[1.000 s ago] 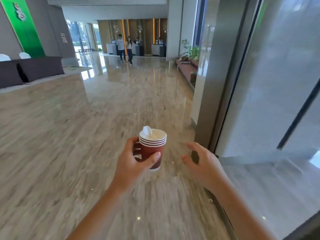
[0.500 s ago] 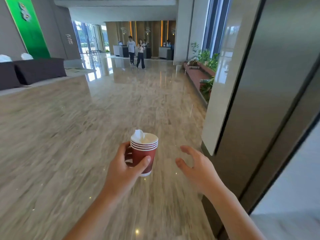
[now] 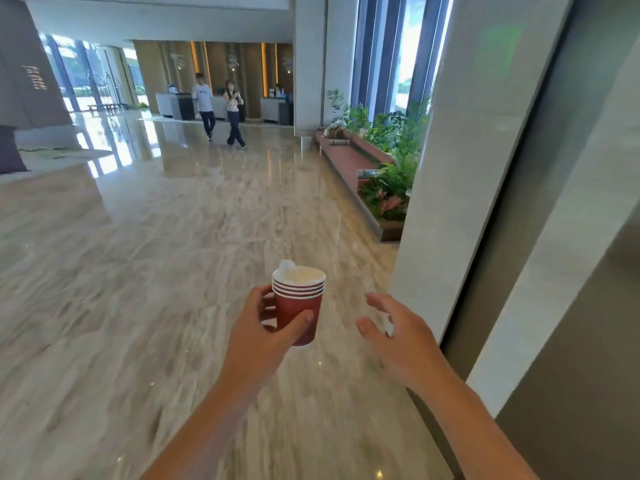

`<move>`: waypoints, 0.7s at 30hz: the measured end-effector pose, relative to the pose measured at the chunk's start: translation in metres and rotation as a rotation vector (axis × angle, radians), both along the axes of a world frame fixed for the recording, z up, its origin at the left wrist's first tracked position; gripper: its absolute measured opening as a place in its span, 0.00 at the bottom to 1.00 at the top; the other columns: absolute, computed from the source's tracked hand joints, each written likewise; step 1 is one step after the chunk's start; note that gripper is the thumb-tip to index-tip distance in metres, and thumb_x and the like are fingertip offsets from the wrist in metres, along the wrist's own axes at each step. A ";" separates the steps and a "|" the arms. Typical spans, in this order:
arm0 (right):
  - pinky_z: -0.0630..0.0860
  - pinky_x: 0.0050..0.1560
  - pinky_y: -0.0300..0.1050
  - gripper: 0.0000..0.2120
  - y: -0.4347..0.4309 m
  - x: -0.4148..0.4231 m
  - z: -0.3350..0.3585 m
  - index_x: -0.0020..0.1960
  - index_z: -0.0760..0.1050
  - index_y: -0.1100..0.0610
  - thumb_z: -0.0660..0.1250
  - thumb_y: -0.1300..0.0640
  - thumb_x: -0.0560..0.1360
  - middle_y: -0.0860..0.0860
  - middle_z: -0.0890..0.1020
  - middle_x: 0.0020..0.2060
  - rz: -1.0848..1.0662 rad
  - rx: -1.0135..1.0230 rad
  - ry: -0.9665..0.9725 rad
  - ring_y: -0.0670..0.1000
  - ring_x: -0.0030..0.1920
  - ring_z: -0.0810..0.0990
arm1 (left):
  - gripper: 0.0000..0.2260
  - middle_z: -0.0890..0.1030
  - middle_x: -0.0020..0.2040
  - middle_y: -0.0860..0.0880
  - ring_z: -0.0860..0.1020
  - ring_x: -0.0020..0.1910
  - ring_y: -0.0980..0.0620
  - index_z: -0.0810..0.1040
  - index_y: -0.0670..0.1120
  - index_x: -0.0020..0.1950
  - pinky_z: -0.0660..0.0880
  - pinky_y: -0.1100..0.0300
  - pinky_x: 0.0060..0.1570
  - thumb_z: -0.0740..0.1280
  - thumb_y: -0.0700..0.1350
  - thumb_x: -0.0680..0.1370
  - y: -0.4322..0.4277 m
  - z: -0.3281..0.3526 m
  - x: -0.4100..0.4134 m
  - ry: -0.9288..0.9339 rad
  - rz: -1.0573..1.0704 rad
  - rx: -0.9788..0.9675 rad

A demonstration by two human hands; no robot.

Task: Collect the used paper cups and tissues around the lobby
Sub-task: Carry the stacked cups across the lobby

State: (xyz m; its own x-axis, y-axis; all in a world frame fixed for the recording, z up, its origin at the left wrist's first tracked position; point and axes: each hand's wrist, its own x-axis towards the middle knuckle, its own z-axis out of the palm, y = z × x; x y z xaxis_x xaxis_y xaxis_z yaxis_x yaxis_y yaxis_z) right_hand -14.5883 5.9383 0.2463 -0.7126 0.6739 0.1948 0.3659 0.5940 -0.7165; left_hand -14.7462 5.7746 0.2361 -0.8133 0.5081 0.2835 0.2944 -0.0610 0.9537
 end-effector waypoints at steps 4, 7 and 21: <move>0.72 0.63 0.43 0.23 0.102 -0.091 -0.004 0.71 0.69 0.41 0.64 0.39 0.77 0.37 0.74 0.66 -0.056 -0.004 0.025 0.43 0.65 0.73 | 0.29 0.84 0.54 0.56 0.84 0.47 0.62 0.76 0.63 0.58 0.79 0.61 0.45 0.77 0.62 0.59 0.103 -0.002 -0.097 0.041 -0.045 -0.051; 0.73 0.63 0.42 0.22 0.183 -0.181 -0.023 0.70 0.70 0.42 0.64 0.39 0.77 0.37 0.75 0.64 -0.038 0.042 0.025 0.40 0.61 0.73 | 0.31 0.84 0.55 0.55 0.84 0.47 0.63 0.76 0.58 0.62 0.81 0.57 0.47 0.78 0.60 0.61 0.178 -0.018 -0.182 0.048 -0.021 -0.075; 0.74 0.64 0.46 0.23 0.507 -0.543 0.000 0.68 0.71 0.41 0.65 0.38 0.74 0.37 0.77 0.63 0.060 0.031 0.012 0.41 0.64 0.75 | 0.23 0.86 0.50 0.57 0.85 0.49 0.59 0.80 0.56 0.55 0.79 0.66 0.43 0.78 0.58 0.63 0.483 0.004 -0.530 0.021 0.010 -0.019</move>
State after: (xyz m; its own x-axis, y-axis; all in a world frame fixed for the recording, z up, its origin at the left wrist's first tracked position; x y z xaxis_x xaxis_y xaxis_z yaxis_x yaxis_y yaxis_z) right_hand -15.1315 6.4452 0.2462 -0.7490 0.6237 0.2237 0.3204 0.6364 -0.7017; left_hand -15.2757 6.2580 0.2398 -0.8124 0.5055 0.2909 0.3147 -0.0400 0.9484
